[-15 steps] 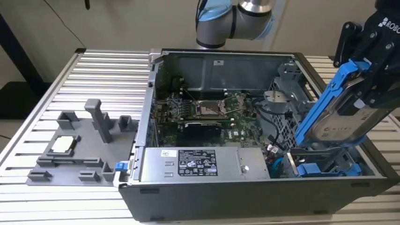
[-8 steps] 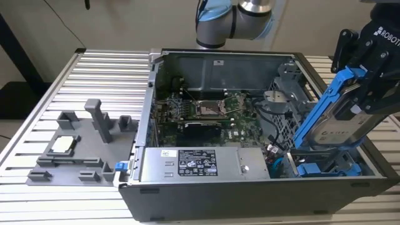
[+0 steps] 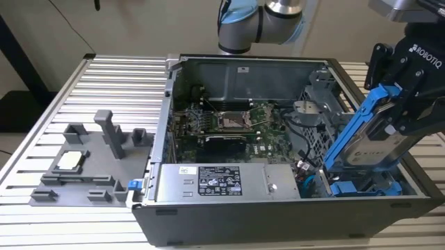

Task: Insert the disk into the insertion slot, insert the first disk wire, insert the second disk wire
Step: 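Insert the disk into the insertion slot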

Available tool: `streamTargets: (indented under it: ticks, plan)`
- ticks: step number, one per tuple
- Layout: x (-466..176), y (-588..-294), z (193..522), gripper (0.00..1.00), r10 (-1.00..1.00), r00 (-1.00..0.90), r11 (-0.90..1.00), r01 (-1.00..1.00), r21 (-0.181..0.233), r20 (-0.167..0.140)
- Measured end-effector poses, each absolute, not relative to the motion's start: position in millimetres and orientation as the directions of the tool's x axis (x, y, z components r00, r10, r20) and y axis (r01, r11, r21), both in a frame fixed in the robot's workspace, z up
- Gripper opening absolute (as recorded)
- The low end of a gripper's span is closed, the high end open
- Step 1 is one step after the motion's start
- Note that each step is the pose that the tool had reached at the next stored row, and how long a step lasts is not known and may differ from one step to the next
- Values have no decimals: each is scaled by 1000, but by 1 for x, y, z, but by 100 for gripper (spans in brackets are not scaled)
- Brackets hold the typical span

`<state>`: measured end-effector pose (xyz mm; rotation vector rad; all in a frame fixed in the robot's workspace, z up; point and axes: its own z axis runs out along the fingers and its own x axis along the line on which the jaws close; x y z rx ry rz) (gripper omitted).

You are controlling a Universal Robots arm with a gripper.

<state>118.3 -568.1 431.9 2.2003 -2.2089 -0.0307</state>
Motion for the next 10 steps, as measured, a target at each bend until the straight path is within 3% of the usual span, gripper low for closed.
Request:
streamTargets:
  ticks: [10]
  plan:
    - [124, -569, 418, 33, -1000, 0, 0, -1000, 31, 3]
